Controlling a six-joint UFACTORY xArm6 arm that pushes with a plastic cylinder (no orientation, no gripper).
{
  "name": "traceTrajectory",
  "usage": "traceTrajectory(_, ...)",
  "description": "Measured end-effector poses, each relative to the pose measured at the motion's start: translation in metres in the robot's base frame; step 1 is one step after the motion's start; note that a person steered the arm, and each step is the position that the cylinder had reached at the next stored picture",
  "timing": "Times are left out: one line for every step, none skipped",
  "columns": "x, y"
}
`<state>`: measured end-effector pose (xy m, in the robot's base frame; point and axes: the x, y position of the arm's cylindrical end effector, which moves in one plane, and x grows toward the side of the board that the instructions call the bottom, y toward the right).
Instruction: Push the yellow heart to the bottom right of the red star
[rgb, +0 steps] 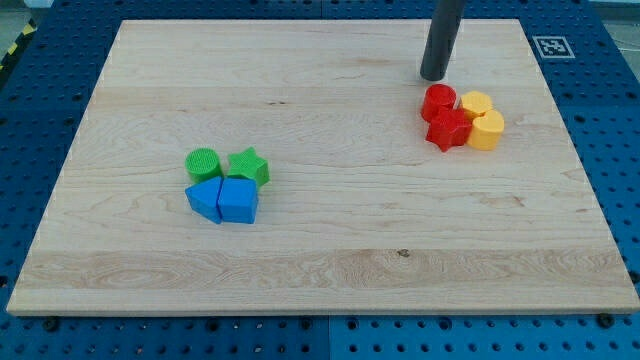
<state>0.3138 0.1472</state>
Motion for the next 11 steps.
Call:
traceTrajectory(0.006,0.01)
traceTrajectory(0.018,0.025)
traceTrajectory(0.034,0.053)
traceTrajectory(0.036,0.076)
traceTrajectory(0.075,0.076)
traceTrajectory(0.099,0.049)
traceTrajectory(0.098,0.039)
traceTrajectory(0.098,0.024)
traceTrajectory(0.097,0.006)
traceTrajectory(0.095,-0.002)
traceTrajectory(0.13,-0.003)
